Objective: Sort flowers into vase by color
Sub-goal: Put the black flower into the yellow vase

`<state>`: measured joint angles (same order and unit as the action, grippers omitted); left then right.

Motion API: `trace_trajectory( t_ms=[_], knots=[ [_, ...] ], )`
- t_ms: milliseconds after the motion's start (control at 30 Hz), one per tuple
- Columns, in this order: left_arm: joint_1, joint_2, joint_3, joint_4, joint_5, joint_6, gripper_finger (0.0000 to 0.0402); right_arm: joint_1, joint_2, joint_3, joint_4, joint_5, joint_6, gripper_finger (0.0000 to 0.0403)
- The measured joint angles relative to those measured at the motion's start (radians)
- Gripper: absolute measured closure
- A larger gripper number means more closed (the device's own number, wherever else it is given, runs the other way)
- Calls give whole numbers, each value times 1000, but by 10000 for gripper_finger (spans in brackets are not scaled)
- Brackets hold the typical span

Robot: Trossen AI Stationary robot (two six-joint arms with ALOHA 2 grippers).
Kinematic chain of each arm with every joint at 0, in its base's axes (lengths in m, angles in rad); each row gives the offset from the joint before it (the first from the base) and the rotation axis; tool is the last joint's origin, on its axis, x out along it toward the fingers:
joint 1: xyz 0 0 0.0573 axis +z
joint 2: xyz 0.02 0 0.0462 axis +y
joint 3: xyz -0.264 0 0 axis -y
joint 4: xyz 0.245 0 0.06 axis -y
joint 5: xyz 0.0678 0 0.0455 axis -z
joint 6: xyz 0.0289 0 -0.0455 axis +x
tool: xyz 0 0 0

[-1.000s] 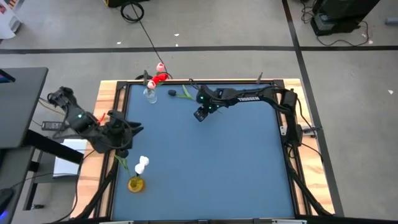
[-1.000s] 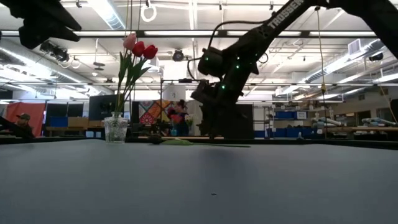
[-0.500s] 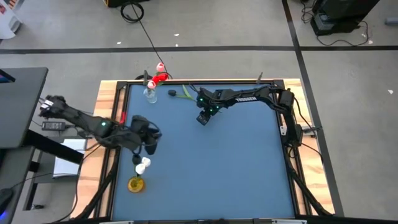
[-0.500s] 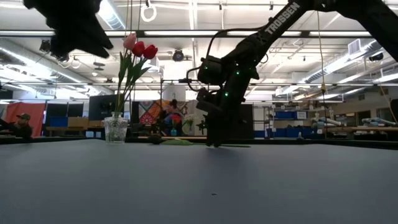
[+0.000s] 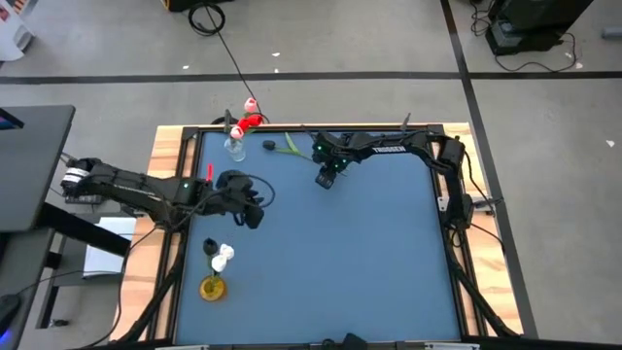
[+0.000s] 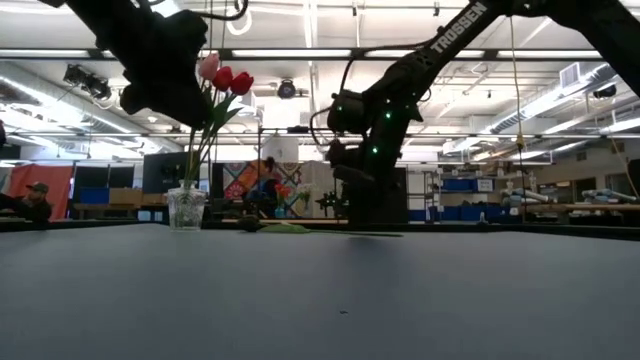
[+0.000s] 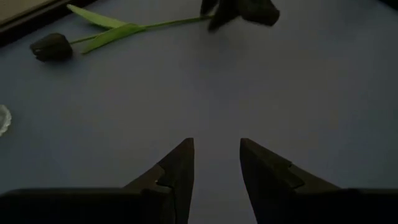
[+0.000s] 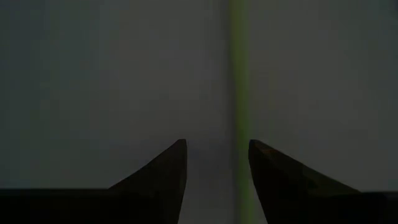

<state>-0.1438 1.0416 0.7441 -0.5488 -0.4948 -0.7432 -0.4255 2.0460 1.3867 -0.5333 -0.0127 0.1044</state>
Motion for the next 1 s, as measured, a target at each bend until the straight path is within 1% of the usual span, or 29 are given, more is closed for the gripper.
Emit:
trace_trajectory(
  t_ms=[67, 133, 333, 433, 500, 600, 800, 833, 900, 1000],
  knots=[
    [34, -1, 0, 0, 22, 13, 267, -4, -16, 1, 12, 73, -26, 222],
    [64, -7, 0, -1, 46, 39, 267, -20, -19, 2, 17, 84, -51, 222],
    [141, -21, 0, 1, 124, 103, 267, -85, 34, 3, 29, 16, -56, 224],
    [171, -39, 0, -2, 151, 111, 267, -103, 41, 5, 35, -44, -56, 234],
    [189, -61, 0, -1, 160, 110, 267, -109, 42, 5, 38, -54, -56, 249],
    [207, -102, 4, -8, 168, 104, 267, -110, 43, 5, 42, -57, -56, 284],
    [215, -180, 11, -10, 168, 104, 267, -109, 44, 5, 44, -94, -44, 385],
    [215, -188, 11, -11, 168, 102, 267, -109, 44, 4, 44, -110, -38, 392],
    [215, -202, 11, -18, 168, 100, 267, -111, 45, 5, 42, -146, 0, 392],
    [215, -215, 11, -32, 168, 99, 266, -113, 42, 14, 11, -244, 88, 396]
  ],
)
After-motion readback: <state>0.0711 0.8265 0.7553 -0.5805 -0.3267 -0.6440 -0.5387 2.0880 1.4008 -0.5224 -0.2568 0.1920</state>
